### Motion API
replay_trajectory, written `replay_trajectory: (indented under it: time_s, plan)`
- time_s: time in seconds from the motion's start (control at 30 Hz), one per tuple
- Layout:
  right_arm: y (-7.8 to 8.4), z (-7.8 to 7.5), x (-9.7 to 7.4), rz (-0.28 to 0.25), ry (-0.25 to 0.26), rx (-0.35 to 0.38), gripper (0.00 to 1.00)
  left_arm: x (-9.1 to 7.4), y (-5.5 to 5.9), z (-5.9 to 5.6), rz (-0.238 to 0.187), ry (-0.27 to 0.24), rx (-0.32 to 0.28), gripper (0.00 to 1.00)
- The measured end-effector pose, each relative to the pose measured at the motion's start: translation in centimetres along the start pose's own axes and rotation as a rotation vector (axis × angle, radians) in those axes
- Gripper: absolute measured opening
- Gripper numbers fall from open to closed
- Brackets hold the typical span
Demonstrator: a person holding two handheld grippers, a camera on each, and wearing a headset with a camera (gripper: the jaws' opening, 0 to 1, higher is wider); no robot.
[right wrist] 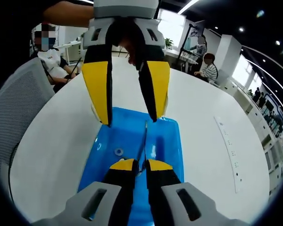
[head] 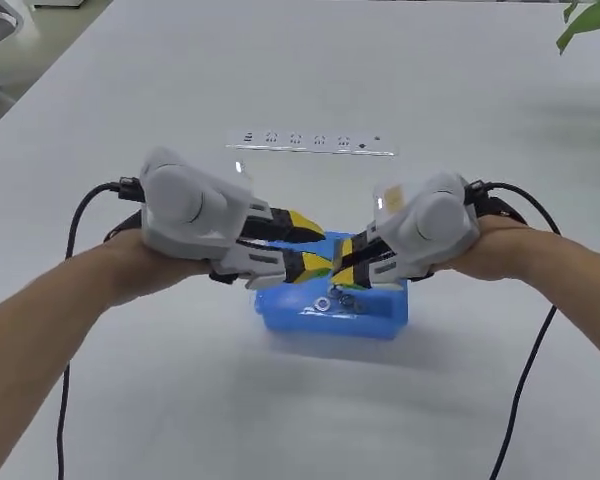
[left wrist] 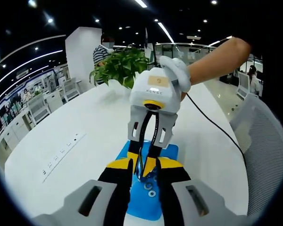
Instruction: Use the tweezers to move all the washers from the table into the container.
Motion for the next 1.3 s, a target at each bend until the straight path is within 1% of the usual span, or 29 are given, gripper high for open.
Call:
replay_trajectory:
  time_s: [0.1,0.2,0.3,0.4,0.67,0.93,1.1,1.3]
  plan:
    - [-0.1,0.0,0.0,0.003,-0.002,-0.008,0.10,0.4,-0.1,0.1,0.005,0.009,0.015,0.21]
    - [-0.2,0.0,0.1,0.004,-0.005,-0.015,0.10,0.7,-0.5,0.3,0.000,0.012,0.032,0.14]
    - [-0.2,0.0,0.1,0.004,-0.004,-0.014,0.11,0.7,-0.7,0.4,0.003,0.013,0.048,0.10]
    - [-0.2,0.0,0.1,0.005,-0.004,-0.017,0.11,0.7,-0.8,0.5,0.004,0.016,0.049,0.07]
    - [-0.2,0.1,0.1,0.011,-0.001,-0.013,0.14,0.6,-0.8,0.5,0.009,0.027,0.060,0.06]
    - [-0.2,0.1,-0.2,0.012,0.008,0.007,0.22,0.6,-0.8,0.6,0.014,0.036,0.065,0.06]
    - [-0.4,0.2,-0.8,0.012,0.030,0.016,0.25,0.6,-0.9,0.7,0.020,0.036,0.069,0.05]
    - [-0.5,0.4,-1.6,0.003,0.057,0.047,0.29,0.5,-1.2,0.5,0.024,0.035,0.066,0.05]
Point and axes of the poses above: the centre of the closed fingertips' face, and the gripper's own axes: x roughly forward along the fingers, z roughly to its left, y roughly out of its underside, the point moved 10 cm from there along -x, roughly backward along the fingers, and after that the axes turned 1 degree about z, right-handed, at the moved point
